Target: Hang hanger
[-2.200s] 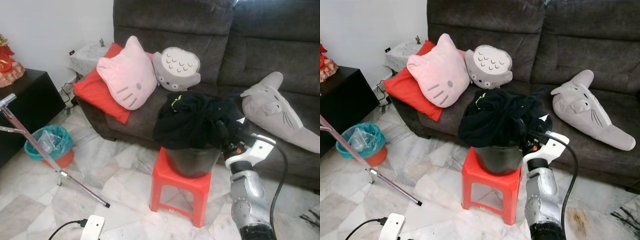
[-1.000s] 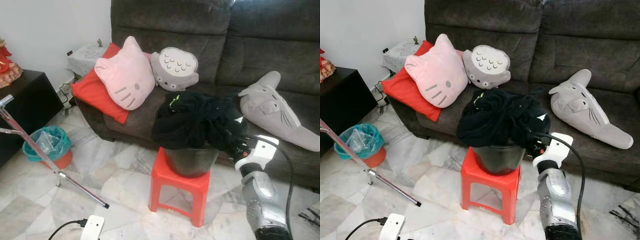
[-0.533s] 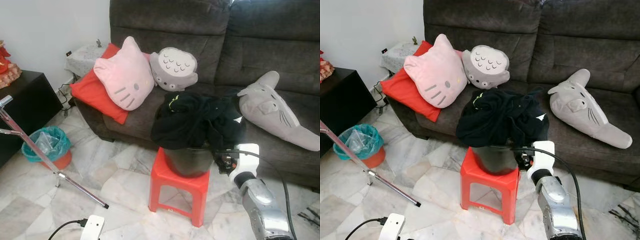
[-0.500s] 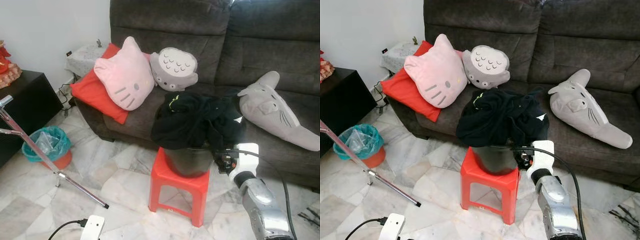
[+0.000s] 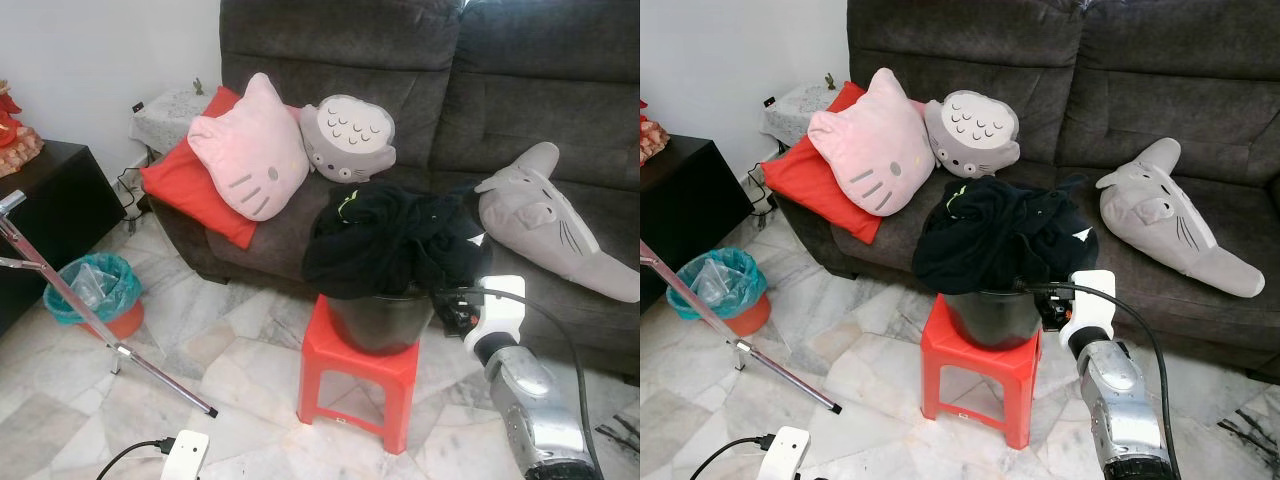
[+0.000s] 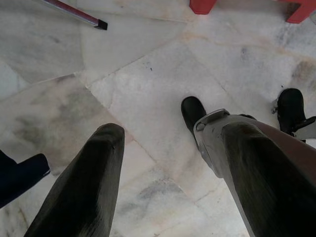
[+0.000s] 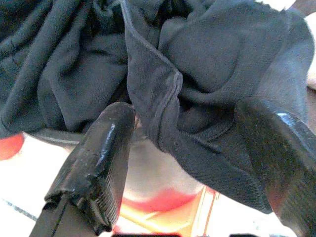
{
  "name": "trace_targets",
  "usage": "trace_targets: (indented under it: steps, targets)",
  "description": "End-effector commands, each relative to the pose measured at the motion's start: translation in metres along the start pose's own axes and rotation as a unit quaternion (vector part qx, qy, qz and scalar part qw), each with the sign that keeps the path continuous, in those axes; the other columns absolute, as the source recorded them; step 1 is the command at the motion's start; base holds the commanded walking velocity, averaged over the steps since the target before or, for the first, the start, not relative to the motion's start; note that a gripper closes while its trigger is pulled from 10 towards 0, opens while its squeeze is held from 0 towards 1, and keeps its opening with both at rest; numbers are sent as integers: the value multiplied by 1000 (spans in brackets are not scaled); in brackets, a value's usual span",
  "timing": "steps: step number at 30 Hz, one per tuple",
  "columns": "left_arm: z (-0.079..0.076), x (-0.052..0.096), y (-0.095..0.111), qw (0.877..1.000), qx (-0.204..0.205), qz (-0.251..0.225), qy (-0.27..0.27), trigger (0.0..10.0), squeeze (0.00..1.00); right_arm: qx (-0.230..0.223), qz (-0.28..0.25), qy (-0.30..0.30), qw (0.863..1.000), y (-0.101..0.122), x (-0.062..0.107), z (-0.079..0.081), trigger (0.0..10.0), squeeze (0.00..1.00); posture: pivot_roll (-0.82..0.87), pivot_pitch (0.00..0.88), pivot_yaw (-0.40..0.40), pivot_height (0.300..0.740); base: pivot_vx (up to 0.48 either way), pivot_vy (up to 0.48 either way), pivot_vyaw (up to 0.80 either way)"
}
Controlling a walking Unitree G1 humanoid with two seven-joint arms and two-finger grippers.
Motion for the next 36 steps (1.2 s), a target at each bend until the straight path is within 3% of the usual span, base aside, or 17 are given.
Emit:
trace_targets:
  steps: [1,9,10,11,12,13,14,15,16,36]
  targets:
    - [4,1,-2,1000,-4,2,6,10000,0,3,5,3,1000,3,-3,0,10000,0,-74,0,71,740,0,0,0]
    - [4,1,-2,1000,-5,3,6,10000,0,8,23,3,1000,2,-12,-6,10000,0,-70,0,73,740,0,0,0]
    - [4,1,-2,1000,-5,3,6,10000,0,9,26,4,1000,2,-13,-7,9098,0,-70,0,73,740,0,0,0]
    - [4,1,-2,1000,-5,3,6,10000,0,9,29,5,1000,2,-14,-7,2863,0,-70,0,74,740,0,0,0]
    - [4,1,-2,1000,-5,3,6,10000,0,10,30,6,999,1,-15,-8,1608,0,-70,0,74,740,0,0,0]
    - [4,1,-2,1000,-5,3,6,10000,0,10,30,6,999,1,-15,-8,1608,0,-70,0,74,740,0,0,0]
    - [4,1,-2,1000,-5,3,6,10000,0,11,34,8,999,0,-15,-8,2392,0,-68,0,74,740,0,0,0]
    - [4,1,-2,1000,-5,3,6,10000,0,13,34,13,999,-1,-16,-7,5059,0,-68,0,74,740,0,0,0]
    - [4,1,-2,1000,-5,3,7,10000,0,16,34,19,999,0,-16,-5,10000,0,-67,0,74,740,0,0,0]
    - [5,1,-2,1000,-5,3,7,10000,0,21,38,65,997,-1,-19,8,10000,0,-65,0,74,740,0,0,0]
Point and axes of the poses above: a point about 5 cm out from each wrist's last joint towards the gripper, its own x axis pointing back from the gripper into the wrist, its own y axis along the axis of the wrist's last joint, z = x × y, the point moved 2 cm from there along -x, pointing out of the wrist towards the gripper, and after that the axes turned 11 degrees about -x, right-handed, at the moved point
